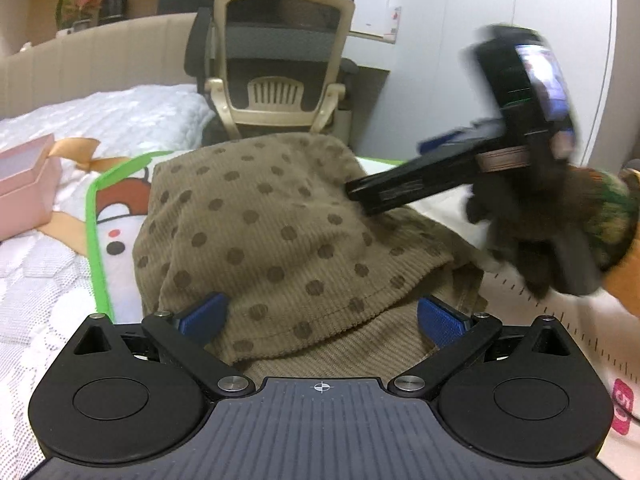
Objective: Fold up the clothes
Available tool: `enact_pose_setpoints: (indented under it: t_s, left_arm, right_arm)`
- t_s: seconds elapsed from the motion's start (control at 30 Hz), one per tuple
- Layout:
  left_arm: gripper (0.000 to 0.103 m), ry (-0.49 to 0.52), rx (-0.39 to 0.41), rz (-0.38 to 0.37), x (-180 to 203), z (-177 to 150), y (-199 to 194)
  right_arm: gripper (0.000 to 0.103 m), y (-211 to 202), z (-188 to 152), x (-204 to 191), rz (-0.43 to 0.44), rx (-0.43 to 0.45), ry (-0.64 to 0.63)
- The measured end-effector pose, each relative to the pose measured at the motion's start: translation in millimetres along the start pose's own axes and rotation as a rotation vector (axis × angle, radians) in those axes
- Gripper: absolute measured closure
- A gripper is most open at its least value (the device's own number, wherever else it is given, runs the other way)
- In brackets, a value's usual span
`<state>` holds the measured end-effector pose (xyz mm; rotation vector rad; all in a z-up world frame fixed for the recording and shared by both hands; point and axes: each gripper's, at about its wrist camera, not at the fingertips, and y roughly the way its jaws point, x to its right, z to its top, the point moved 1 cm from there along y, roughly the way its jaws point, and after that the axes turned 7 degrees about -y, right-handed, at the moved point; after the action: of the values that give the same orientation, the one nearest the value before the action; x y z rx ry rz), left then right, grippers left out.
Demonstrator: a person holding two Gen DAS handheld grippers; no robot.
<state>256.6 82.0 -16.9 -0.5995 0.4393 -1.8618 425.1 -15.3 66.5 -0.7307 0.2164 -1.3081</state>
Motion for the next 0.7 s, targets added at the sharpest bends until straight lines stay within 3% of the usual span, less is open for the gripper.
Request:
enact_pose_setpoints:
  t_s: [0.2,0.5,0.6,0.7]
  left_arm:
    - [0.000,0.030,0.025,0.028,6,-7,-1]
    - [0.000,0.043,-0.017,0.096,0,-19,-11]
    - [0.000,-0.004,-0.042,0.116,-10,-27,-20]
    - [0.000,-0.048,-0.014,0.126,-14,-31,-32]
  right_arm:
    - [0.000,-12,-43,0,0.090,-0.045,0.078]
    - [0.000,-21,-52,-13,0.083,-0.027,0.141]
    - [0.000,-29,-57,-16,0.068,-0.017,0.163]
    - [0.000,-40,-66,-12,0.062,-0.004,0.206]
